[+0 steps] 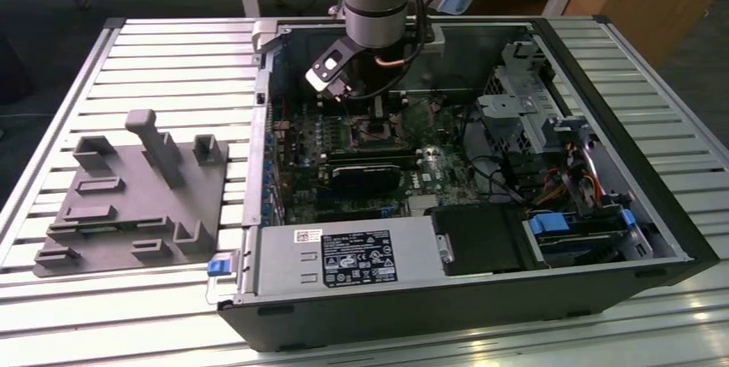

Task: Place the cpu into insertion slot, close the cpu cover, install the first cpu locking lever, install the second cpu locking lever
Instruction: 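Place the cpu into insertion slot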

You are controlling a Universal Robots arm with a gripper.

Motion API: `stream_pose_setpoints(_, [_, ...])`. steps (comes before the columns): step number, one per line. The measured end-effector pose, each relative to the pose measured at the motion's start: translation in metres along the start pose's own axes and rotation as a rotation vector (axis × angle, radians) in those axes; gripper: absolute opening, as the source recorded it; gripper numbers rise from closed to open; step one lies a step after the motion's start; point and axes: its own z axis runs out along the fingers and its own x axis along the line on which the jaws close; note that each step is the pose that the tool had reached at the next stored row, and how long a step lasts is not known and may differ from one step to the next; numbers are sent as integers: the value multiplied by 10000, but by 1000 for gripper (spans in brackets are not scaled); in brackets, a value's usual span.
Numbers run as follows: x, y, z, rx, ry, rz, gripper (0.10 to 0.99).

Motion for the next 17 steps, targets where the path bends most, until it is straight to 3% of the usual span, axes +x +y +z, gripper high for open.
stream_pose_setpoints(9, [-2, 10, -153, 6, -12, 0, 106])
stream_pose_setpoints(17, [-3, 27, -368, 7, -16, 1, 106])
